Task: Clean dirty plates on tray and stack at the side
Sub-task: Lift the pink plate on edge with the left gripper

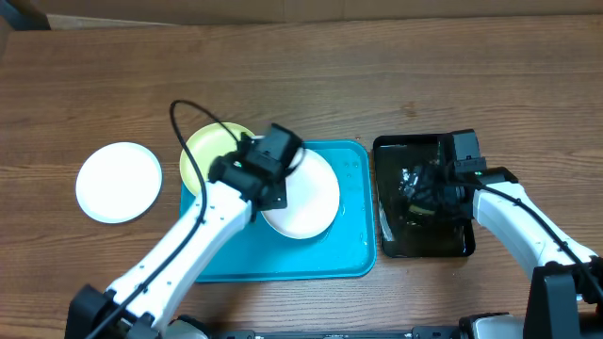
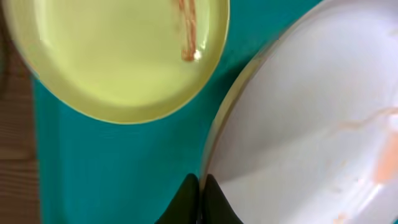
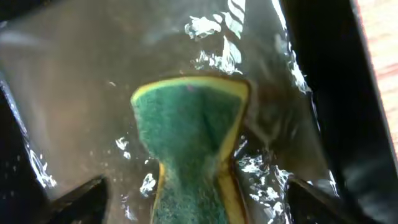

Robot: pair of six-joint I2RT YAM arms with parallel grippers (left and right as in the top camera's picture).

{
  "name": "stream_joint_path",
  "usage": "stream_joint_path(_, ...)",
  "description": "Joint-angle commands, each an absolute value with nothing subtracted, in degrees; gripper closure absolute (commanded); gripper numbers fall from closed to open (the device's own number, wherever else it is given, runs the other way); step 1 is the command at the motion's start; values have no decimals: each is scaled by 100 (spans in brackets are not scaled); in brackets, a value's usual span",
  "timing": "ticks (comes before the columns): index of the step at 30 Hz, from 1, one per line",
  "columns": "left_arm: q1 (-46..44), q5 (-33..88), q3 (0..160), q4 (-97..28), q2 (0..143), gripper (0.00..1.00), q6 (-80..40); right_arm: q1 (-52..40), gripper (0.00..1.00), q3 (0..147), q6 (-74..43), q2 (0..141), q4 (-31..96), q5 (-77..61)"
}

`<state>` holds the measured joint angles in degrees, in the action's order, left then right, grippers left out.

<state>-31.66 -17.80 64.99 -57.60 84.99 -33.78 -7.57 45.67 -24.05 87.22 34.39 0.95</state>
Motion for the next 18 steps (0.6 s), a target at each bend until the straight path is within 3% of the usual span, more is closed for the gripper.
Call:
stream_joint_path(1, -3706, -3450, 6814, -6060, 8353, 96, -3489, -742, 0, 4558, -2377, 8691, 3413, 163)
stream_joint_path(18, -6573, -8071, 6917, -7199, 8355, 96, -3463, -742, 0, 4558, -2377, 8691, 3409, 165)
